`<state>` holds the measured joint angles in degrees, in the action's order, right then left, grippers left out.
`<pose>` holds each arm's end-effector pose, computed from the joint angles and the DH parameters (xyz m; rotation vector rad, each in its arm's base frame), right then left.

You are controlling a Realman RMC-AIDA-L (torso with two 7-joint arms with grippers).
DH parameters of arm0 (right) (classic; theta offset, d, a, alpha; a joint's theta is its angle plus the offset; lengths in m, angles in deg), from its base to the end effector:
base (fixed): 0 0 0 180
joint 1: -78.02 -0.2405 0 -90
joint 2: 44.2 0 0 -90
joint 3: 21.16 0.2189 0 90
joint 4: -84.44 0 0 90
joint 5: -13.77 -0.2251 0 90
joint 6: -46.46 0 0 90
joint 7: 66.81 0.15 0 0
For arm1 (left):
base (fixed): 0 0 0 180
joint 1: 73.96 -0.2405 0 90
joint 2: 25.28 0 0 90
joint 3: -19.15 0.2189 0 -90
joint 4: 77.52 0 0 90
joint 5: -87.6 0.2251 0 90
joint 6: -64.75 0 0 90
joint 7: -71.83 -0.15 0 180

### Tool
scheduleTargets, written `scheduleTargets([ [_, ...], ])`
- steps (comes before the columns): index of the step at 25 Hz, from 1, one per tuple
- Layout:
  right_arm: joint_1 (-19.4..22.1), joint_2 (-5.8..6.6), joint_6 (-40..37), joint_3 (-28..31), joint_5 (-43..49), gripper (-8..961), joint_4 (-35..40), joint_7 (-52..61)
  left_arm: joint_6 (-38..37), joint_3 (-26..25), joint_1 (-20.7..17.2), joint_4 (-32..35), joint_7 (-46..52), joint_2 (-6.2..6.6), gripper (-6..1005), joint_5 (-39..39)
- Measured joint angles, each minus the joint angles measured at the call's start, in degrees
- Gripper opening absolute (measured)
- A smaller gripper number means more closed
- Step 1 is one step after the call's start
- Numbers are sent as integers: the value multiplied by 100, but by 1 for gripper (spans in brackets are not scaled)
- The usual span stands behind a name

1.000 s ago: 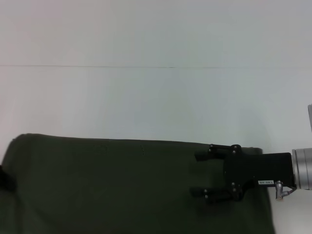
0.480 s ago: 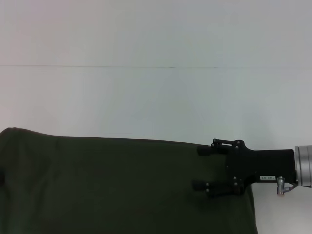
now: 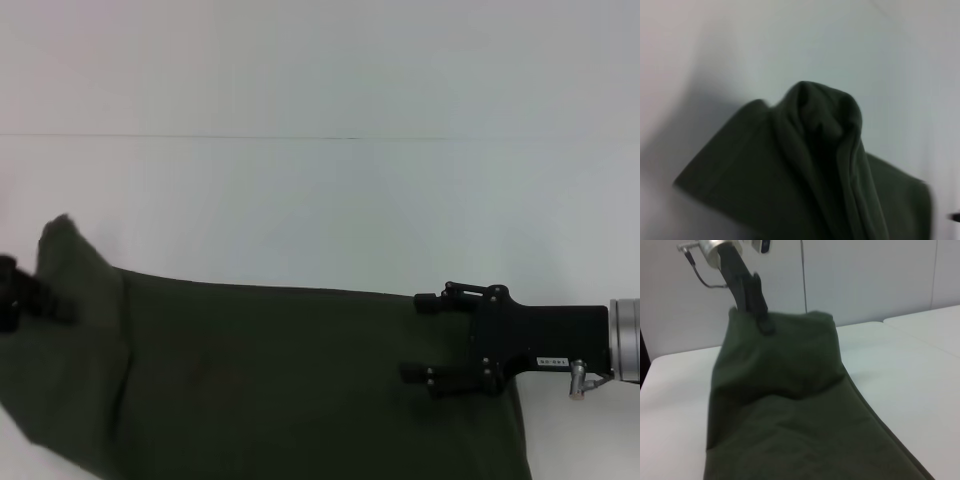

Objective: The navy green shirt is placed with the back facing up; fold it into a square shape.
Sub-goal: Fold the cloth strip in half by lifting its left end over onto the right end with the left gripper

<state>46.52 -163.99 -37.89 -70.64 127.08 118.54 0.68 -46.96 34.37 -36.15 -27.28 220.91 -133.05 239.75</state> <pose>0.2323 0.3231 -0.0256 -2.8623 0.3291 0.5641 -0.2786 0.3129 0.1428 -2.0704 -2.1752 -0.2965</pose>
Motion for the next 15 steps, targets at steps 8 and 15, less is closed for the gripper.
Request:
scheduleTargets([
  [8,128,0,6,382,-3,924,0,-3,-293,71,56,-778,431,-229,94,-1526],
  [15,399,25,2,1003,-3,925,150,-46,93,145,166,-1444,260,-730,94,-1762],
])
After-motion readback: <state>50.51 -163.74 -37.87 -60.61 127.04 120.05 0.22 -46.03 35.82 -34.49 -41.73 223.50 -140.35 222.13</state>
